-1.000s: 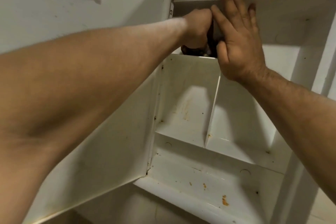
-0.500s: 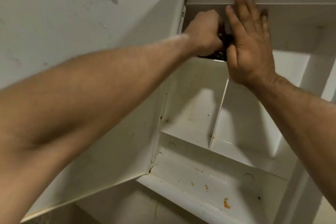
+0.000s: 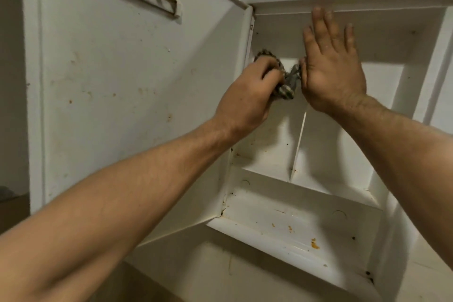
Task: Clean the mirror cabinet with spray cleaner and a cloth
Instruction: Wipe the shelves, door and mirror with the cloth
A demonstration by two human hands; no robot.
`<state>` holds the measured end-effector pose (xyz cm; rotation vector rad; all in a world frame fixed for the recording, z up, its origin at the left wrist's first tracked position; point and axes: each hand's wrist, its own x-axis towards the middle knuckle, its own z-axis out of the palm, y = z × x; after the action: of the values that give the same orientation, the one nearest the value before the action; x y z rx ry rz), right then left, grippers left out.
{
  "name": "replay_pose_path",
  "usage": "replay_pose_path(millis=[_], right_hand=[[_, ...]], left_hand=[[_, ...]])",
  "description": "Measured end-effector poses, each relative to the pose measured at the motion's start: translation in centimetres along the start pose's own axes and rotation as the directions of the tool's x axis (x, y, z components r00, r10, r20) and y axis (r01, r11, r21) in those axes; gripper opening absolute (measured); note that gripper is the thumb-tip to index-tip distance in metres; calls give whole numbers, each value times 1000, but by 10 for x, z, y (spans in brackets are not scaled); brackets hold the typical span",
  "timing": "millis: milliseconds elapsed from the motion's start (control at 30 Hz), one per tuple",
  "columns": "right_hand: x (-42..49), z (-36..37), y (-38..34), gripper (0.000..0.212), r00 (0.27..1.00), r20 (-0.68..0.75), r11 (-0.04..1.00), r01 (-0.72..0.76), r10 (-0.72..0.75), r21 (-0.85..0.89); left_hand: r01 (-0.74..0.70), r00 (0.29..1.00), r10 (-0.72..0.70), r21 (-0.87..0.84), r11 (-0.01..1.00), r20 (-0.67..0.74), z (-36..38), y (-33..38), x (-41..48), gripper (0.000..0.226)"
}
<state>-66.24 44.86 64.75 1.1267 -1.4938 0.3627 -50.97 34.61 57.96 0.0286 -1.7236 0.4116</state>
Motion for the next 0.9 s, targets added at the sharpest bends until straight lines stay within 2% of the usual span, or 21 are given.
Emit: replay_pose_path(millis=[67,167,233,267,367,433,567,633,733,767,800,867,900], right_hand=[[-14,0,-7,63,999,40,1000,-6,5,11],[-36,4,-18,64,996,88,1000,16,-17,18],[-43,9,-21,64,996,93,1000,0,-1,8],[-43,10,-21,65,996,90,1000,-9,9,-5],[-43,14,-22,65,996,81,999,-20,23,-30],[-45,16,-22,64,997,73,1000,-21,22,-13],[-48,20,-23,65,998,59,1000,-27,26,11],[-48,23,-22,65,999,46,999,-26,25,26],[-47,25,-21,65,999,24,997,-31,29,75],[-47,26,-21,65,999,13,995,-30,29,92],[-47,27,-21,65,1000,4,994,-28,28,103],[-48,28,-20,65,1000,-11,993,-28,29,119],[-48,29,-20,65,999,-18,991,-27,30,130]], left_hand=[[-74,996,73,24,997,44,6,6,-18,21],[-160,971,152,27,987,185,18,8,-44,32],[-185,953,157,85,979,258,26,5,-48,27],[-149,958,112,123,981,264,30,3,-46,27],[141,963,-176,174,975,205,41,-3,-28,29],[286,925,-322,186,940,202,52,-1,-20,25],[454,852,-486,188,871,192,72,8,-22,26],[447,849,-473,160,880,236,76,13,-33,30],[262,892,-295,141,955,341,76,15,-42,37],[311,889,-333,119,943,315,75,13,-38,39],[435,863,-441,81,897,247,76,11,-30,39],[674,733,-667,-10,738,135,79,13,-14,33],[722,689,-713,-38,691,127,82,20,-7,31]])
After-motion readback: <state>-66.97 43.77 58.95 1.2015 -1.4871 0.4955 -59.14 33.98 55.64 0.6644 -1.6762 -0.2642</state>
